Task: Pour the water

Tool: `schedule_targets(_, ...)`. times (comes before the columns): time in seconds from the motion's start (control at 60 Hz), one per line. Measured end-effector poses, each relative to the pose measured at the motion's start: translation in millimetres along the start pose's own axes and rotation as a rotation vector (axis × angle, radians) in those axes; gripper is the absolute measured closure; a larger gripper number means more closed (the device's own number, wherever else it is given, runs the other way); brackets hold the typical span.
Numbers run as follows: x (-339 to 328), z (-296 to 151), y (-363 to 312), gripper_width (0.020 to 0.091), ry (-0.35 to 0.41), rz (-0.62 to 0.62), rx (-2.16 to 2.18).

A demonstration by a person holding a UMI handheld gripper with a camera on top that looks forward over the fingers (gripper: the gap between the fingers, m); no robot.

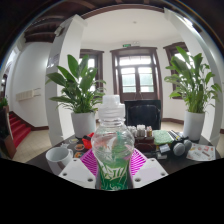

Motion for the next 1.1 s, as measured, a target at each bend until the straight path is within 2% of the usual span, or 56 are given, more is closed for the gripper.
schedule_targets(0.017, 0.3, 0.0, 0.4, 0.0692, 0.001, 0.0, 0.005)
schedule_targets(0.133, -3.0, 0.1, -2.0, 0.0556, 0.001, 0.004, -0.01)
schedule_targets(0.183, -5.5, 4.7, -1.1, 0.0501, -0.031, 0.017, -0.014)
schedule_targets(0.217, -8.1, 8.2, 1.2, 0.0378, -0.053, 0.031, -0.001)
schedule_targets(0.233, -10.2, 8.8, 2.7, 0.0364, -0.058, 0.041, 0.007)
schedule_targets(0.25, -12.6, 8.7, 4.0, 0.0276, -0.057, 0.05, 0.016)
schedule_targets(0.35, -34.3, 7.3, 5.2, 0.028, -0.035, 0.071, 0.068)
schedule_targets(0.55, -110.1, 33.3, -0.6, 0.0257, -0.101, 0.082, 0.157)
schedule_targets(0.7, -177.0, 38.1, 0.0, 0.0256, -0.107, 0.125, 0.166)
schedule_targets(0.95, -251.4, 24.8, 18.8, 0.0257, -0.068, 0.282, 0.158)
schedule_targets(1.1, -267.0, 18.0, 17.9, 0.0256, -0.046, 0.305, 0.133)
Point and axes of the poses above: the point between the fingertips, and its own axes, seen from behind it with the camera up: y to the right, z down, x forward, the way the camera looks, the point moved 4 cm from there along -x, backward, against the way the camera looks, and after that the axes turned 11 degrees about -y, right-handed, at the moved point
